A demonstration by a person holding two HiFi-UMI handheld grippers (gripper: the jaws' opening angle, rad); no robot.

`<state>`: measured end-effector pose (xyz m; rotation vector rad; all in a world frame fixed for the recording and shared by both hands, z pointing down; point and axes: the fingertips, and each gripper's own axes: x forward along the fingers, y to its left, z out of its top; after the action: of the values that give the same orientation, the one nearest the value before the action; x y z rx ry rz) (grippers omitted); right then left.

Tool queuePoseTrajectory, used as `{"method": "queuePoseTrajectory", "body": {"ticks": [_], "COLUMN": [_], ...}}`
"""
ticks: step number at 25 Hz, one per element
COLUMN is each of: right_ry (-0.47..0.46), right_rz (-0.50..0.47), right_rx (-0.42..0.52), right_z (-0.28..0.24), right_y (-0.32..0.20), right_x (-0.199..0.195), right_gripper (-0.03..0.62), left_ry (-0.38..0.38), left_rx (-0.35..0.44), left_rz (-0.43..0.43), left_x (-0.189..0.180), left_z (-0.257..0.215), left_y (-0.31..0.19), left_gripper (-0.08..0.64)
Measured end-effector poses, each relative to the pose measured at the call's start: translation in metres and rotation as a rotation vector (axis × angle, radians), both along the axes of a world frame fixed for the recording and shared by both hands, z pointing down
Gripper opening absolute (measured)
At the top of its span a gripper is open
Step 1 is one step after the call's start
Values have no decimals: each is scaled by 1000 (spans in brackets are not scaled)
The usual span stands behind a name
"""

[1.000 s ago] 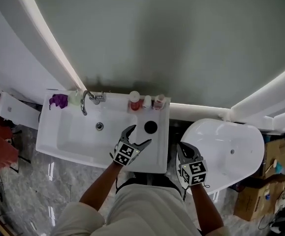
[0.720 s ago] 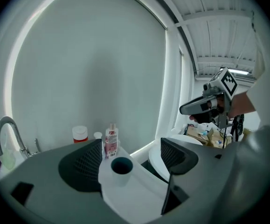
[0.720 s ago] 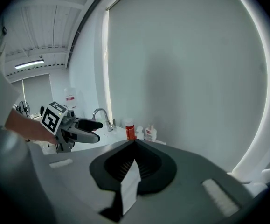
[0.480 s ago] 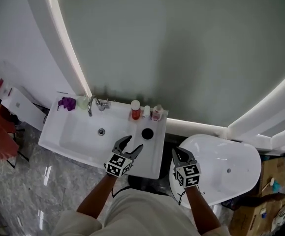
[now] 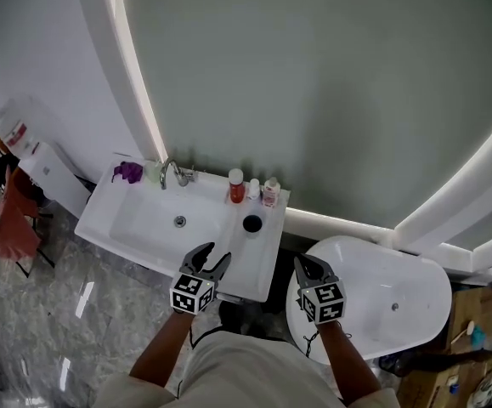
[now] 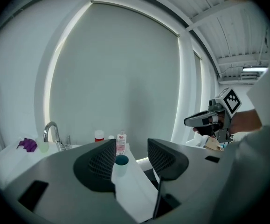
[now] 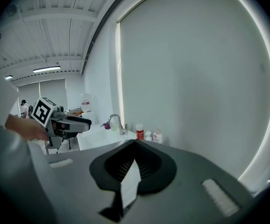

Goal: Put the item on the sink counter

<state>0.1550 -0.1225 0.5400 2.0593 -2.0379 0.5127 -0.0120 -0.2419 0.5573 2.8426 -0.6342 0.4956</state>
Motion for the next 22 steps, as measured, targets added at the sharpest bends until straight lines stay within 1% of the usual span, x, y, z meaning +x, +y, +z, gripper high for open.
{"method": "queuePoseTrajectory", "body": {"ticks": [3,11,17,22], "right_ry": [0,0,11,23], "right_rz": [-20,-57,-62,-46], "right_rx": [13,47,64,83], "right_z": [-6,-18,-26,-36], "right_y": [12,33,37,33], "right_x": [-4,-15,-26,-30], "right_gripper": [11,11,11,11], "left_ry": [0,-1,13,29], "left_rx": [5,30,33,48], "left_rz": [-36,-122,-146,-148], "left_x": [-15,-47,-67,-80], "left_z": [-5,-22,-36,-48], "left_y": [12,39,40,31], "left_gripper": [215,138,107,66]}}
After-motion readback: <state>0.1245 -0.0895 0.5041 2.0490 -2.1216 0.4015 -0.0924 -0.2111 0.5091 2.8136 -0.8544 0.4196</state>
